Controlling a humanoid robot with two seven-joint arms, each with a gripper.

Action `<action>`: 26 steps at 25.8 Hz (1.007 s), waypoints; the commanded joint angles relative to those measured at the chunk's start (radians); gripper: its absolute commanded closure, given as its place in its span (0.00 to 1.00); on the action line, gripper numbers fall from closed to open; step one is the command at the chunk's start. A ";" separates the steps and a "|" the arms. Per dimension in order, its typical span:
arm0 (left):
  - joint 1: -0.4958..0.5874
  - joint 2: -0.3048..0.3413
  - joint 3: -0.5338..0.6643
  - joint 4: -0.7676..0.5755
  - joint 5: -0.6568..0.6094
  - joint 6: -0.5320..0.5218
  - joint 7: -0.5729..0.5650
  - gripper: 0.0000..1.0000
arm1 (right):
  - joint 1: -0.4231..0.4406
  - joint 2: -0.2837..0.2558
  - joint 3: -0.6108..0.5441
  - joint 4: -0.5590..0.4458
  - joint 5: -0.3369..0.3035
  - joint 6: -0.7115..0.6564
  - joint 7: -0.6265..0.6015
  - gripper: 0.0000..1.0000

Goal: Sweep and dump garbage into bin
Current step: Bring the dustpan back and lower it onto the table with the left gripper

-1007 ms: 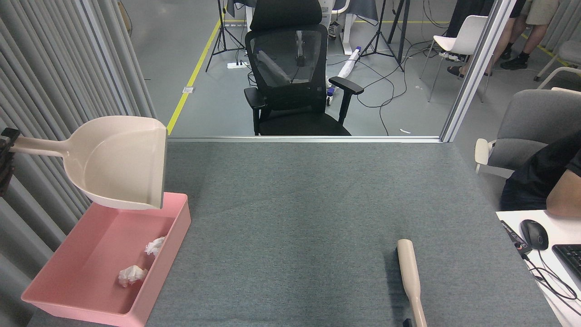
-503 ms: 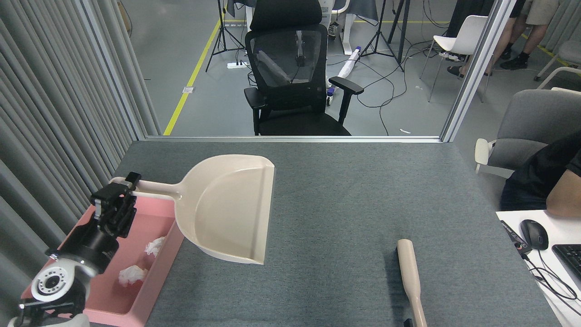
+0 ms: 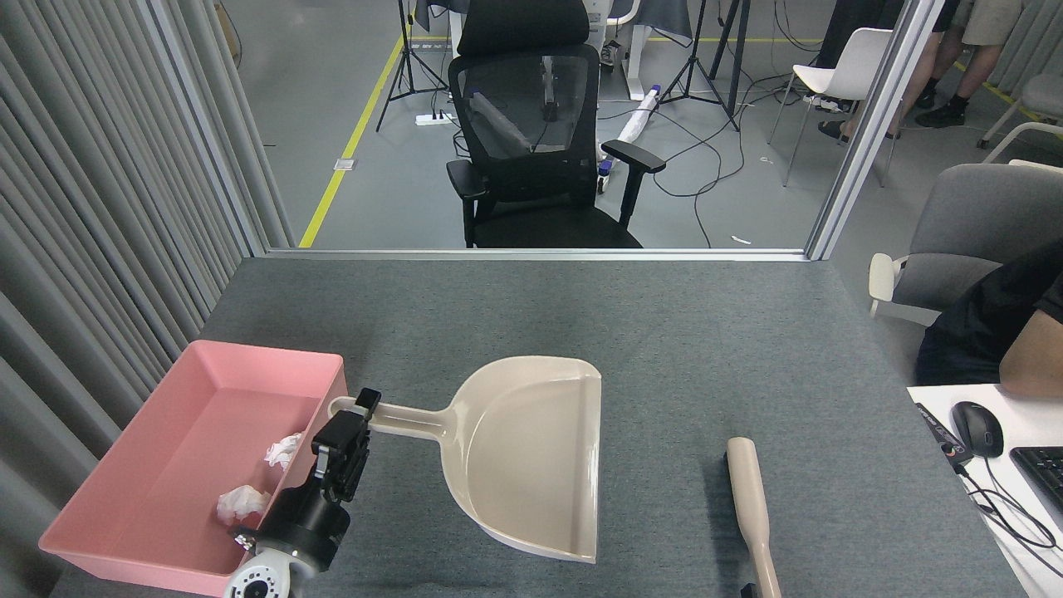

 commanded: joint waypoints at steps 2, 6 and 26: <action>-0.007 -0.028 -0.015 0.124 -0.133 -0.103 0.028 1.00 | 0.011 -0.003 -0.006 0.000 0.000 0.000 -0.023 0.01; -0.045 -0.030 -0.009 0.241 -0.144 -0.155 0.068 1.00 | 0.013 -0.003 -0.006 0.000 0.000 0.000 -0.026 0.01; -0.221 -0.038 0.017 0.531 -0.170 -0.246 0.158 1.00 | 0.014 -0.003 -0.007 -0.002 0.000 0.003 -0.026 0.01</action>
